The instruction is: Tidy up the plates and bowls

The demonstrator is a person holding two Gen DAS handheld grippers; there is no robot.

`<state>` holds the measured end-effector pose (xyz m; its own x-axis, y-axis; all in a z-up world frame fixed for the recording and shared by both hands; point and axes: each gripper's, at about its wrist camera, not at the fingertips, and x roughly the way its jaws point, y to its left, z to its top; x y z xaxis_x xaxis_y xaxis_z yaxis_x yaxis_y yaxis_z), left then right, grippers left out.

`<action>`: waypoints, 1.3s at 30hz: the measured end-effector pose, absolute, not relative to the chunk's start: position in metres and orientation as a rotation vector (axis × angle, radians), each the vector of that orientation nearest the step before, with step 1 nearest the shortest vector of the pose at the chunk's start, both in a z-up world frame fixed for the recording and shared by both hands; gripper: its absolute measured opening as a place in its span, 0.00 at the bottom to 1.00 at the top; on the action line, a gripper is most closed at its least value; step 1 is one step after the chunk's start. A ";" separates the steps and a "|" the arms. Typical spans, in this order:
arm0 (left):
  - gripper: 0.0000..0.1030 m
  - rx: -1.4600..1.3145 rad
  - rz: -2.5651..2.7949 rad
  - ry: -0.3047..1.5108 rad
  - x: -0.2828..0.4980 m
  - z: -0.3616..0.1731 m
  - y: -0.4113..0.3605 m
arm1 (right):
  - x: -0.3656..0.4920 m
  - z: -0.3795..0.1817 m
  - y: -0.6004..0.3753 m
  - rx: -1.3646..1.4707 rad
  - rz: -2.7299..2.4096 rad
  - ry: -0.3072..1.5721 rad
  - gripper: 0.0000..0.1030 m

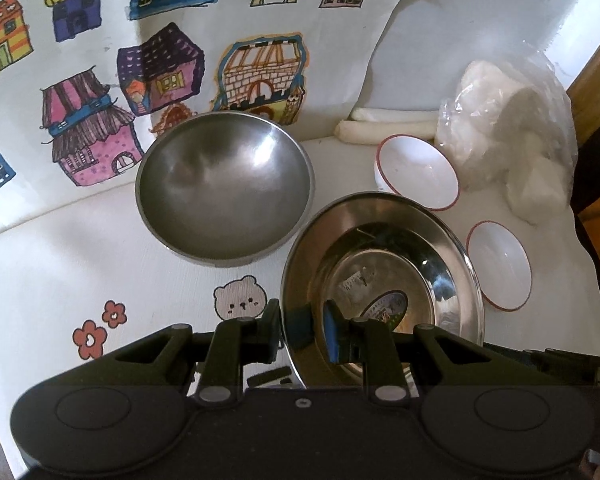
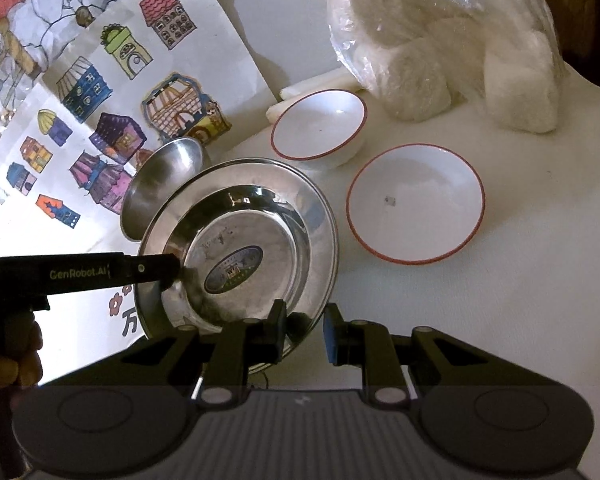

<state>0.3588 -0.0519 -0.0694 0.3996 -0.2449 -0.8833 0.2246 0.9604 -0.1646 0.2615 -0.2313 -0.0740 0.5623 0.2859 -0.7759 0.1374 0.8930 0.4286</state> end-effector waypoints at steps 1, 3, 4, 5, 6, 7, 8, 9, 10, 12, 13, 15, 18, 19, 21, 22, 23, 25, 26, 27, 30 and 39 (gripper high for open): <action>0.23 -0.020 -0.298 1.118 0.357 -0.068 -0.051 | 0.260 -0.073 -0.231 0.477 0.092 0.978 0.22; 0.23 -0.021 -0.298 1.111 0.353 -0.066 -0.050 | 0.256 -0.071 -0.231 0.473 0.094 0.972 0.22; 0.23 -0.022 -0.298 1.107 0.351 -0.065 -0.050 | 0.255 -0.069 -0.230 0.471 0.096 0.969 0.22; 0.23 -0.024 -0.298 1.105 0.349 -0.064 -0.050 | 0.253 -0.068 -0.230 0.470 0.096 0.965 0.22; 0.23 -0.026 -0.297 1.104 0.348 -0.064 -0.050 | 0.252 -0.067 -0.230 0.468 0.098 0.963 0.21; 0.23 -0.027 -0.294 1.102 0.347 -0.063 -0.049 | 0.251 -0.065 -0.230 0.466 0.101 0.962 0.21; 0.23 -0.028 -0.292 1.100 0.346 -0.063 -0.050 | 0.250 -0.064 -0.230 0.463 0.105 0.960 0.21; 0.23 -0.030 -0.289 1.098 0.344 -0.062 -0.049 | 0.249 -0.063 -0.229 0.459 0.108 0.959 0.21; 0.23 -0.033 -0.287 1.097 0.343 -0.061 -0.048 | 0.248 -0.061 -0.229 0.454 0.113 0.958 0.21; 0.23 -0.038 -0.281 1.093 0.339 -0.060 -0.046 | 0.247 -0.058 -0.227 0.445 0.121 0.955 0.21; 0.23 -0.041 -0.278 1.091 0.337 -0.059 -0.044 | 0.246 -0.056 -0.226 0.440 0.127 0.954 0.21; 0.23 -0.049 -0.269 1.088 0.334 -0.058 -0.041 | 0.245 -0.054 -0.224 0.430 0.138 0.952 0.22; 0.23 -0.064 -0.251 1.085 0.328 -0.056 -0.035 | 0.243 -0.050 -0.220 0.414 0.160 0.953 0.21; 0.23 -0.069 -0.243 1.085 0.325 -0.056 -0.032 | 0.242 -0.049 -0.218 0.409 0.167 0.953 0.21; 0.23 -0.079 -0.229 1.085 0.320 -0.056 -0.028 | 0.242 -0.048 -0.215 0.399 0.184 0.956 0.21; 0.23 -0.084 -0.222 1.086 0.317 -0.055 -0.025 | 0.242 -0.048 -0.214 0.394 0.192 0.957 0.21; 0.23 -0.089 -0.214 1.086 0.315 -0.055 -0.022 | 0.242 -0.048 -0.212 0.389 0.201 0.958 0.21; 0.23 -0.098 -0.199 1.087 0.309 -0.055 -0.017 | 0.241 -0.047 -0.209 0.377 0.221 0.960 0.21; 0.23 -0.102 -0.192 1.088 0.306 -0.055 -0.015 | 0.241 -0.046 -0.207 0.372 0.230 0.960 0.21; 0.23 -0.105 -0.185 1.088 0.303 -0.055 -0.012 | 0.241 -0.046 -0.205 0.366 0.239 0.961 0.22; 0.23 -0.116 -0.163 1.091 0.295 -0.055 -0.005 | 0.239 -0.045 -0.199 0.350 0.264 0.967 0.22; 0.23 -0.146 -0.104 1.107 0.274 -0.060 0.013 | 0.234 -0.045 -0.182 0.309 0.326 0.990 0.22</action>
<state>0.2742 0.0128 -0.0596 0.4444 -0.1559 -0.8821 0.0106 0.9856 -0.1688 0.2341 -0.1823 -0.0448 0.5080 0.4043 -0.7606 -0.1269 0.9085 0.3981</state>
